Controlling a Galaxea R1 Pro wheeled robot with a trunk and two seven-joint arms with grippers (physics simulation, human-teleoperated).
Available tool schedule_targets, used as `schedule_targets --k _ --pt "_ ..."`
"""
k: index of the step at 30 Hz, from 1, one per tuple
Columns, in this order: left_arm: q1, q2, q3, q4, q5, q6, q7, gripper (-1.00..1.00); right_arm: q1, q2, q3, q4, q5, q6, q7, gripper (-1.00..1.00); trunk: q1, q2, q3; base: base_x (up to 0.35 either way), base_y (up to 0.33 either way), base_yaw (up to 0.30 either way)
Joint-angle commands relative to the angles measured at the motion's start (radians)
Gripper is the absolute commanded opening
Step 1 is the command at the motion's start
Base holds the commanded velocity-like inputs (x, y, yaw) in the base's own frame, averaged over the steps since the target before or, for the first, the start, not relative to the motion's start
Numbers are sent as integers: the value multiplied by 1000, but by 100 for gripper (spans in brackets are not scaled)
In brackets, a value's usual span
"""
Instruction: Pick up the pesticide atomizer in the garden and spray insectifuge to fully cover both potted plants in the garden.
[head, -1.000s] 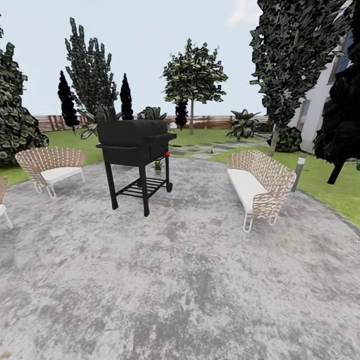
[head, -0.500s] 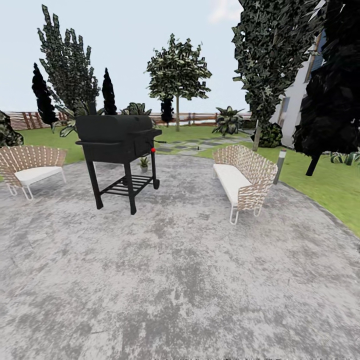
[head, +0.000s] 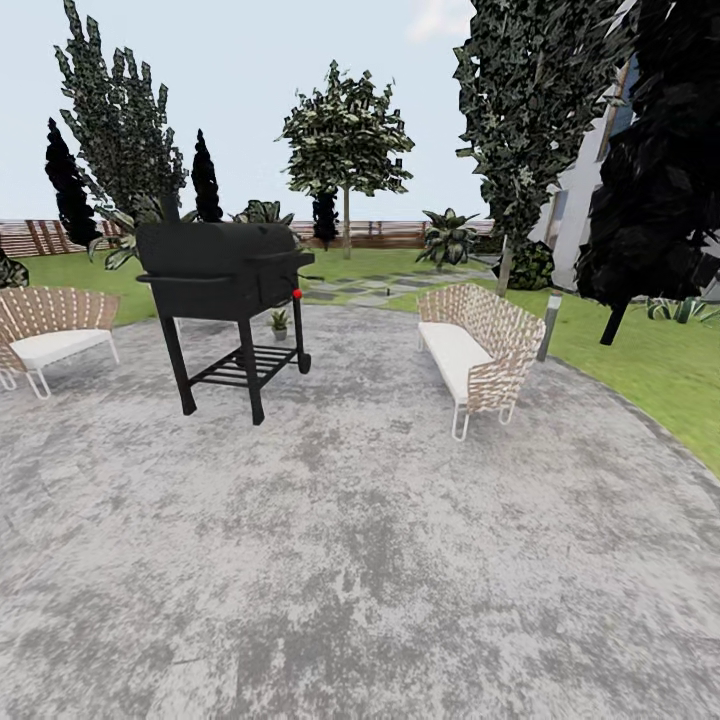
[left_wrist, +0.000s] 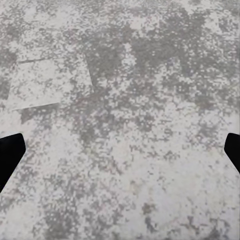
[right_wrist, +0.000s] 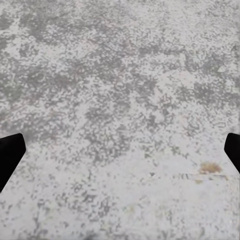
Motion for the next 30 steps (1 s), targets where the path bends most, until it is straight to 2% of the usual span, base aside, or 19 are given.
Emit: schedule_targets --k 1,12,30 --pt "-1 0 0 1 1 -3 0 100 -1 0 0 1 0 -3 0 100 4 -8 -4 0 0 -1" --pt "-1 0 0 1 1 -4 0 100 -1 1 0 1 0 -3 0 100 46 -85 -41 0 0 0" --pt "-1 0 0 2 1 -3 0 100 -1 1 0 19 0 -3 0 100 115 -211 -125 0 0 0"
